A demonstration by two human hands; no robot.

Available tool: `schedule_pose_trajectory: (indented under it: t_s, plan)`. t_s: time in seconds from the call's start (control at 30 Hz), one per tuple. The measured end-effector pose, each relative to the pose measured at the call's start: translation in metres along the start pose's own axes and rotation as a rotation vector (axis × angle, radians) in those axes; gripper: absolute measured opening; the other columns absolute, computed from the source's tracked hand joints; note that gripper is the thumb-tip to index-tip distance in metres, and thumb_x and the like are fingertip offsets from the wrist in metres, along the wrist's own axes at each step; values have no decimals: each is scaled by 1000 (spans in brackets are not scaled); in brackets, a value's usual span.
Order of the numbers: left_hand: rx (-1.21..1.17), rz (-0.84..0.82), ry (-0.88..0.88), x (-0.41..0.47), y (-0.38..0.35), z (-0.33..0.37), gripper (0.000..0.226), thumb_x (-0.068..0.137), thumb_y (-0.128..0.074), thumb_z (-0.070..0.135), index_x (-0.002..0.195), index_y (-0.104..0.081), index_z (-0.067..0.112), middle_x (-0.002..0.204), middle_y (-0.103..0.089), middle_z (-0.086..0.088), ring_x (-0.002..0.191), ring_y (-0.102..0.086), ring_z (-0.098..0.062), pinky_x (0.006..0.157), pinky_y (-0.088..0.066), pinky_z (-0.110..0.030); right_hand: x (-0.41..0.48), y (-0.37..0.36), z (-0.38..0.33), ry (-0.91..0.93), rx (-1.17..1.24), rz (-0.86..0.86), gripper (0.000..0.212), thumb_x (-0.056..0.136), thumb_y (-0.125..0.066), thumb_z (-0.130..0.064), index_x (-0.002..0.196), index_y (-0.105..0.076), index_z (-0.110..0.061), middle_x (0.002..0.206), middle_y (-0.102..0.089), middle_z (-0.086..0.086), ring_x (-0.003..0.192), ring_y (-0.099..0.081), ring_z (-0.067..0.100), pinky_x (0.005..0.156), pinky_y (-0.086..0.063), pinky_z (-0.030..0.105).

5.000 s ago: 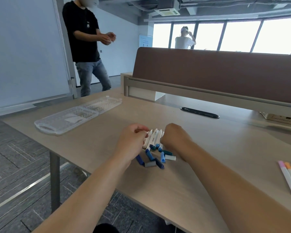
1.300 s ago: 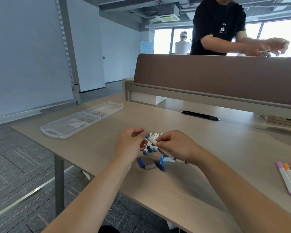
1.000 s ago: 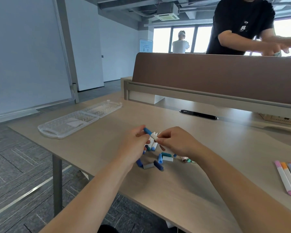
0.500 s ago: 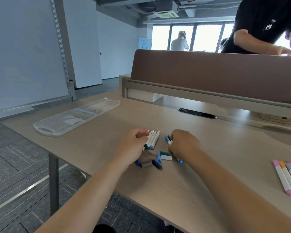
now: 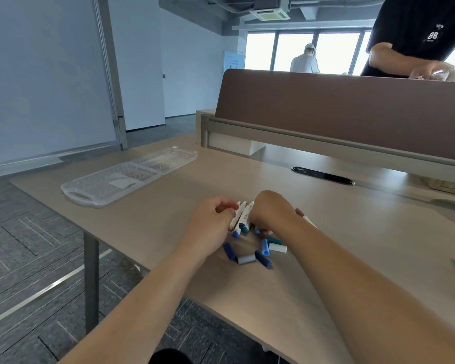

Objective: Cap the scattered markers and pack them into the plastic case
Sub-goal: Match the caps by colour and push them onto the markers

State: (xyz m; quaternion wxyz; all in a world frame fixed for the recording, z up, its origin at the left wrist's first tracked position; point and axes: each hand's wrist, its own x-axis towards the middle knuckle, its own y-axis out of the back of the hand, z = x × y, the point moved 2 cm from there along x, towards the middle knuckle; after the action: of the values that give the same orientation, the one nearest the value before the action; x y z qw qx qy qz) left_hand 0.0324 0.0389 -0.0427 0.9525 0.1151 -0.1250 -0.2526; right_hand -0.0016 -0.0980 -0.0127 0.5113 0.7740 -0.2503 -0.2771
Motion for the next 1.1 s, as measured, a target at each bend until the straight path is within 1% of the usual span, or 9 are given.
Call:
schedule_pose_trajectory:
  t_s: [0.1,0.2,0.33,0.4,0.5,0.67,0.87,1.0,1.1]
  plan:
    - [7,0,0,-4,3,2,18,93,-56,16,101,-69,25,90,-68,5,77,-61,-9,68,-44,-23,3,-1,-8,-36,39,-55,13,90,-65,-11,78,-59,-9,89,-66,9,100,-68,22,95,-54,34]
    - [108,-56,-13,-10,2,6,18,93,-58,20,109,-63,26,95,-65,5,80,-62,-9,67,-47,-22,2,2,-7,-15,2,-59,14,90,-64,-10,78,-60,-8,90,-66,9,93,-67,20,95,-53,32]
    - [335,-168,-54,-17,-9,14,20,90,-63,28,110,-61,27,97,-60,7,78,-57,-4,62,-43,-16,-10,19,6,18,94,-3,26,89,-54,-6,63,-54,-5,59,-53,9,54,-50,21,58,-44,26]
    - [437,-223,-54,-21,-16,19,24,89,-64,30,112,-61,25,106,-63,5,79,-59,-4,60,-43,-13,-22,29,13,43,111,11,33,87,-49,-4,54,-50,-5,43,-52,5,44,-43,19,51,-35,25]
    - [623,-309,-51,-24,-30,27,34,88,-66,31,118,-64,15,127,-62,-6,115,-58,-19,87,-47,-25,-34,36,25,65,154,30,34,85,-49,-3,51,-48,-6,32,-48,0,40,-41,17,48,-33,24]
    - [819,-355,-24,-22,-45,31,17,80,-66,30,87,-72,15,82,-69,-6,88,-65,-23,67,-50,-30,-38,34,47,122,227,71,19,79,-61,-8,62,-52,-5,60,-52,14,52,-47,25,58,-38,31]
    - [783,-335,-5,-22,-52,33,15,84,-64,20,95,-72,14,94,-71,-11,93,-66,-27,73,-52,-33,-41,33,62,154,297,75,15,81,-59,-15,73,-57,-3,60,-58,15,52,-53,26,54,-43,29]
    - [509,-225,14,-19,-42,33,15,86,-66,19,101,-68,16,105,-66,-7,77,-59,-17,49,-41,-18,-48,32,65,201,347,54,22,88,-54,-17,82,-60,3,63,-58,14,52,-53,23,55,-43,30]
    - [220,-128,130,-10,-29,24,19,83,-70,21,101,-66,20,85,-61,-1,64,-52,-10,46,-35,-21,-56,30,65,270,326,-23,27,90,-56,-20,98,-67,2,78,-69,17,57,-64,23,61,-56,34]
